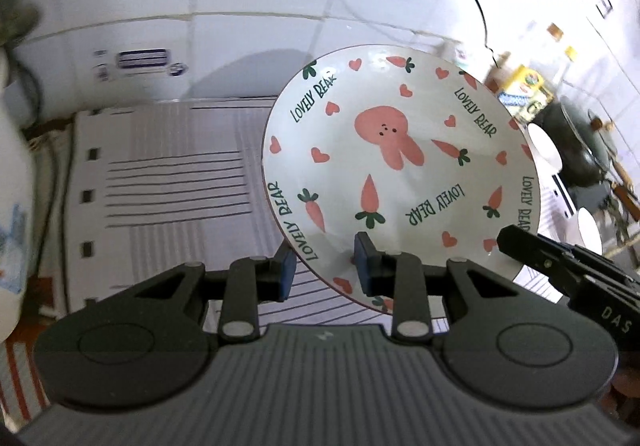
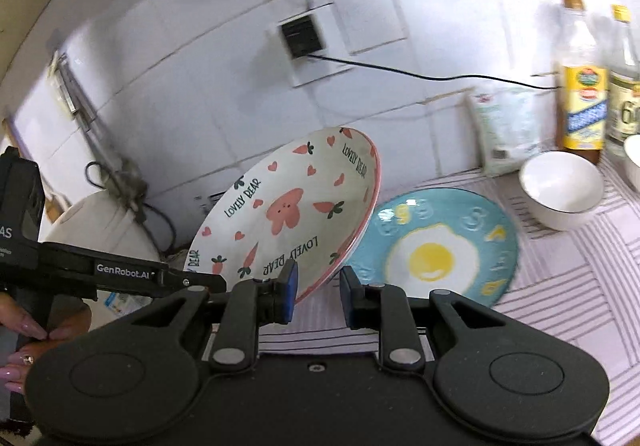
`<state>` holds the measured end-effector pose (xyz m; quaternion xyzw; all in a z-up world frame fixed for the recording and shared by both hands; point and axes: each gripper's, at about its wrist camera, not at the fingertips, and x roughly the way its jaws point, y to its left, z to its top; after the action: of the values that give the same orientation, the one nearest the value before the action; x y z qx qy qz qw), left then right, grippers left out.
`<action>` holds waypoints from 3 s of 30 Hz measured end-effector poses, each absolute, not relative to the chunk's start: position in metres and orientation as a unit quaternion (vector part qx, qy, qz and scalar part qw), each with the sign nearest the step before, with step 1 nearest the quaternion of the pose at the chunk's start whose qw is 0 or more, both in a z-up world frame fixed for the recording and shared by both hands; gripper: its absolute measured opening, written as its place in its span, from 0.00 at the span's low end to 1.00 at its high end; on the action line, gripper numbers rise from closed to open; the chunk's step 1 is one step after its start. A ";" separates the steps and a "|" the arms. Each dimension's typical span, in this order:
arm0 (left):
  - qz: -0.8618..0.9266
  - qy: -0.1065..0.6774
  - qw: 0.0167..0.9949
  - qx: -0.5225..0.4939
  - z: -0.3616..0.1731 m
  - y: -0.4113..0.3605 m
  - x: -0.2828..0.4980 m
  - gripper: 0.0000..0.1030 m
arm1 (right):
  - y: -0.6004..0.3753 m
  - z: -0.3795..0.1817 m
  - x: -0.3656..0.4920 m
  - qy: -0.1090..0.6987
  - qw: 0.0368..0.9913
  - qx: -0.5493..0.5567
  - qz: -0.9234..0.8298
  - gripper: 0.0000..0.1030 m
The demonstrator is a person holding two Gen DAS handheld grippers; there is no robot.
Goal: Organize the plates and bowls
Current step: 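Lift the pink bunny plate with both grippers toward the Egg plate stack, then lower the pink bunny plate onto the stack and open both grippers, then move both grippers to the white bowl by the stove and close on its rim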
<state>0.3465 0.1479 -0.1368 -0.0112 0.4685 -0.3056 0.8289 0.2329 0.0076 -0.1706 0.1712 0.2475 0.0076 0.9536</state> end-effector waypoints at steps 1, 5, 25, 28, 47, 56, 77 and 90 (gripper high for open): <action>-0.309 0.471 0.826 -0.009 -0.140 0.142 0.348 0.28 | 0.004 -0.176 0.236 0.247 0.953 0.177 0.005 0.26; -0.325 0.476 0.817 0.013 -0.151 0.118 0.351 0.28 | -0.008 -0.198 0.246 0.249 0.948 0.197 -0.005 0.26; -0.370 0.515 0.763 0.126 -0.193 0.037 0.380 0.28 | -0.050 -0.276 0.289 0.276 0.916 0.288 -0.047 0.26; -0.367 0.522 0.758 0.131 -0.194 0.037 0.380 0.28 | -0.054 -0.275 0.294 0.290 0.905 0.306 -0.059 0.27; -0.325 0.551 0.758 0.131 -0.189 0.021 0.370 0.26 | -0.034 -0.255 0.318 0.356 0.906 0.196 -0.120 0.27; -0.330 0.514 0.778 0.144 -0.135 0.034 0.328 0.29 | -0.026 -0.215 0.276 0.335 0.923 0.154 -0.107 0.27; -0.348 0.439 0.801 0.212 -0.030 0.044 0.236 0.71 | -0.027 -0.112 0.176 0.272 0.958 0.039 -0.084 0.64; -0.318 0.450 0.806 0.218 -0.035 0.007 0.201 0.86 | -0.076 -0.110 0.134 0.273 0.960 -0.002 -0.056 0.89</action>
<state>0.2009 0.0069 -0.0349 0.2180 0.4495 -0.3181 0.8058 0.1343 -0.0762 -0.1099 -0.0019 0.2734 -0.0556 0.9603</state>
